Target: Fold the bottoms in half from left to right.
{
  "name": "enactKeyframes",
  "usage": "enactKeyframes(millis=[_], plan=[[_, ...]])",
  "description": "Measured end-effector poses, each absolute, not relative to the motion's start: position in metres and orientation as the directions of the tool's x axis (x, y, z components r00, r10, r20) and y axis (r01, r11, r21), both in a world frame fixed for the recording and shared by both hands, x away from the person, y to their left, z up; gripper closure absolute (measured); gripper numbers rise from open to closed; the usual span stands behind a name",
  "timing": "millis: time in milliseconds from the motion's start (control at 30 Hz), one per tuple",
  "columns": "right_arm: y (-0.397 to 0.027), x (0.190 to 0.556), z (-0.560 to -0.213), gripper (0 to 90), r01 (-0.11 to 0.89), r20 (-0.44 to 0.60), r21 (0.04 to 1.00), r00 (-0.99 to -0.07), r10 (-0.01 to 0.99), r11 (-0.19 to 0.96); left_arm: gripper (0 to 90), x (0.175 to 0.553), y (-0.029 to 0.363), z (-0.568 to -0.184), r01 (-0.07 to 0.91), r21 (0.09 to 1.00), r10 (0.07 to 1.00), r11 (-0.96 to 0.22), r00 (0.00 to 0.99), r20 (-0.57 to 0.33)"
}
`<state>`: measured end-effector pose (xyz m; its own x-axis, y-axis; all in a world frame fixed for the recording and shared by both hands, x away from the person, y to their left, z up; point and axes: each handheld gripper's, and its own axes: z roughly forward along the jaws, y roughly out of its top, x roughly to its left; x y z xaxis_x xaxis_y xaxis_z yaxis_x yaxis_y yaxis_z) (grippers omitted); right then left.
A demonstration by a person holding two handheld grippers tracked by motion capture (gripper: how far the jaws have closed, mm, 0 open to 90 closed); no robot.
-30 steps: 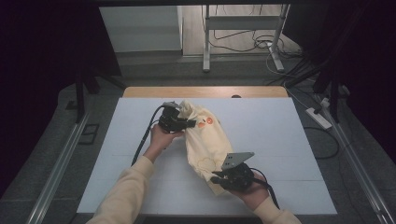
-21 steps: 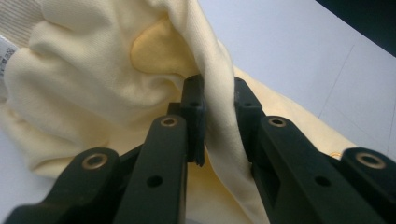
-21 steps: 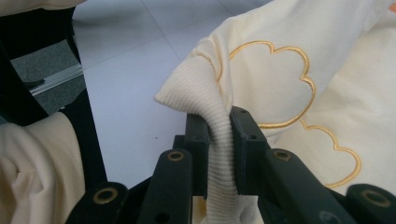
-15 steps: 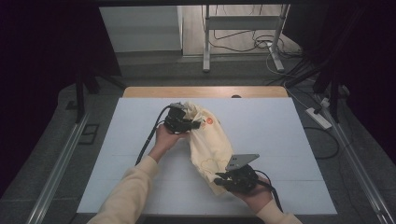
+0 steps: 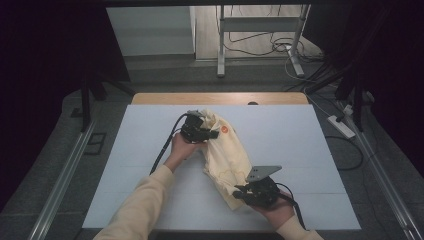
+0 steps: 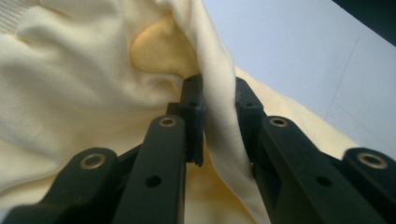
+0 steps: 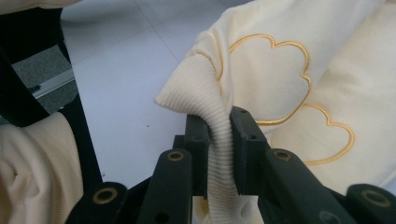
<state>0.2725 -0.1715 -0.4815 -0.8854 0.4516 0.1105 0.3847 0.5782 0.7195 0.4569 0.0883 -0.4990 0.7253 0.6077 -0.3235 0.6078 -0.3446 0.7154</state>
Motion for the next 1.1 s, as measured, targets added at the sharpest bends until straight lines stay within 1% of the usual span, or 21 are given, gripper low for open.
enactKeyframes(millis=[367,633,767,900,933,1000,1033,1100], plan=[[-0.184,0.276,-0.485,77.7,0.428,0.129,0.713,-0.859,0.495,0.555,75.7,0.464,0.077,-0.509,0.620,0.703,0.610,-0.348,0.719,-0.332],[-0.194,0.281,-0.484,76.5,0.455,0.147,0.710,-0.842,0.519,0.537,72.5,0.466,0.076,-0.510,0.628,0.704,0.610,-0.330,0.711,-0.348],[-0.198,0.282,-0.484,75.5,0.457,0.139,0.711,-0.836,0.532,0.534,70.8,0.466,0.077,-0.511,0.634,0.703,0.610,-0.321,0.706,-0.359],[-0.202,0.285,-0.484,73.6,0.469,0.138,0.707,-0.825,0.547,0.529,68.5,0.465,0.075,-0.510,0.627,0.708,0.611,-0.324,0.710,-0.350],[-0.204,0.286,-0.484,72.6,0.474,0.136,0.705,-0.821,0.555,0.528,66.8,0.465,0.075,-0.510,0.625,0.711,0.613,-0.323,0.710,-0.347],[-0.206,0.287,-0.485,69.1,0.479,0.128,0.703,-0.813,0.569,0.525,60.3,0.464,0.075,-0.509,0.619,0.716,0.620,-0.323,0.710,-0.334],[-0.208,0.288,-0.485,65.6,0.484,0.127,0.703,-0.806,0.578,0.521,57.1,0.464,0.075,-0.507,0.614,0.719,0.627,-0.325,0.709,-0.322],[-0.211,0.290,-0.485,55.3,0.492,0.126,0.709,-0.794,0.595,0.506,50.3,0.462,0.076,-0.504,0.600,0.727,0.647,-0.333,0.706,-0.287]])
